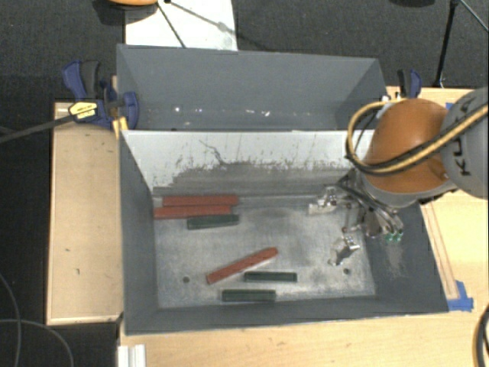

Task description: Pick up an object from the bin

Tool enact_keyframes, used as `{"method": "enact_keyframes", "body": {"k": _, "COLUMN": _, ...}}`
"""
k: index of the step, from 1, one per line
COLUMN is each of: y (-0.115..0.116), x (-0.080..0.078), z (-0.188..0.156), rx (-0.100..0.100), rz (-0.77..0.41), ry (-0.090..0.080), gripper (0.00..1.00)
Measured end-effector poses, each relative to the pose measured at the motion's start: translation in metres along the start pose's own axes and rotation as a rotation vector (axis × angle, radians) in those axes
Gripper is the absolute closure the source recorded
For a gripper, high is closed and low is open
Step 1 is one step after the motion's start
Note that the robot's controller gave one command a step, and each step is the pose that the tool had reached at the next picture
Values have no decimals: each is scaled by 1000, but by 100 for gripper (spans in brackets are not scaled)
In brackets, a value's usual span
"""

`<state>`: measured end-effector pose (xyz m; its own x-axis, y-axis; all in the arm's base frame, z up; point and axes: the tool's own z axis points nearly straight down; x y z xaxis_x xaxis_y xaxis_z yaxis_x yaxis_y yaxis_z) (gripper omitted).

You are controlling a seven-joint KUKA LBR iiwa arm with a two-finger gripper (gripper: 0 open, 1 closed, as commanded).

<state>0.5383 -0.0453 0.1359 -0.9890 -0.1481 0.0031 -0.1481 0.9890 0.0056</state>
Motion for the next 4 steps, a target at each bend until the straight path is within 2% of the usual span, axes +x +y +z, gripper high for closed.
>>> {"method": "enact_keyframes", "body": {"k": 1, "y": 70, "x": -13, "z": 61, "rx": 5, "rz": -18, "ry": -18, "gripper": 100}}
{"method": "enact_keyframes", "body": {"k": 2, "y": 70, "x": -13, "z": 61, "rx": 5, "rz": -18, "ry": -18, "gripper": 100}}
{"method": "enact_keyframes", "body": {"k": 3, "y": 80, "x": -15, "z": 60, "rx": 6, "rz": -95, "ry": -9, "gripper": 0}}
{"method": "enact_keyframes", "body": {"k": 4, "y": 81, "x": -15, "z": 59, "rx": 6, "rz": -99, "ry": -9, "gripper": 0}}
